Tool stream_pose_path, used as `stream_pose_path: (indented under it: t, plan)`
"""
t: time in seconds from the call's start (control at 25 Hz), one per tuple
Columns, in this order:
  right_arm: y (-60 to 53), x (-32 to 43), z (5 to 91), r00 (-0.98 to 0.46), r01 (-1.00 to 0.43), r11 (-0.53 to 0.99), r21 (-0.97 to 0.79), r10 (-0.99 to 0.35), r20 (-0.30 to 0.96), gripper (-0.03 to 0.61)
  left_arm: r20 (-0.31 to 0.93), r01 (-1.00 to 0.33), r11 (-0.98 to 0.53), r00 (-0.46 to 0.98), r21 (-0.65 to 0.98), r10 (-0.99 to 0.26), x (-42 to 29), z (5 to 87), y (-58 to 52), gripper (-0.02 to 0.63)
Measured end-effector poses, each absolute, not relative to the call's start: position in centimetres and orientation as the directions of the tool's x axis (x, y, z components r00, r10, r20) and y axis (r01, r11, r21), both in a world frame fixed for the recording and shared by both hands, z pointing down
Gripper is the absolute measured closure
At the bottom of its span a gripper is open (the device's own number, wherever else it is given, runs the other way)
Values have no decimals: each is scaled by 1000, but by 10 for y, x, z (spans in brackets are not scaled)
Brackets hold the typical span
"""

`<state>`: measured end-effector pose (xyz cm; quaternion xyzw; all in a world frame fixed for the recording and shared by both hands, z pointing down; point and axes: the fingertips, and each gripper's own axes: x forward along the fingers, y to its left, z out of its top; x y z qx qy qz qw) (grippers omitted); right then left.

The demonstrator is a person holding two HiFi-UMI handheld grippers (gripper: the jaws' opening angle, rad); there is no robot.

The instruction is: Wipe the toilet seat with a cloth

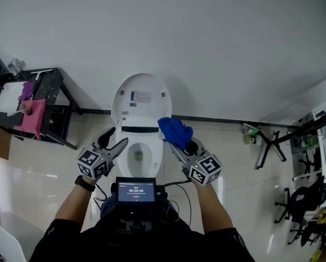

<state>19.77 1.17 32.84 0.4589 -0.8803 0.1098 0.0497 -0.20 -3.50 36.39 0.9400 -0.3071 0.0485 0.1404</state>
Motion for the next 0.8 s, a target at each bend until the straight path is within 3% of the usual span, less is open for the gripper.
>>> stream_pose_path:
  t: [0.8]
  plan:
    - [27,202,311,-558,-828,538,-158,-818,141,397,154,-605,-764,796,225,-585,-11,350,-24,337]
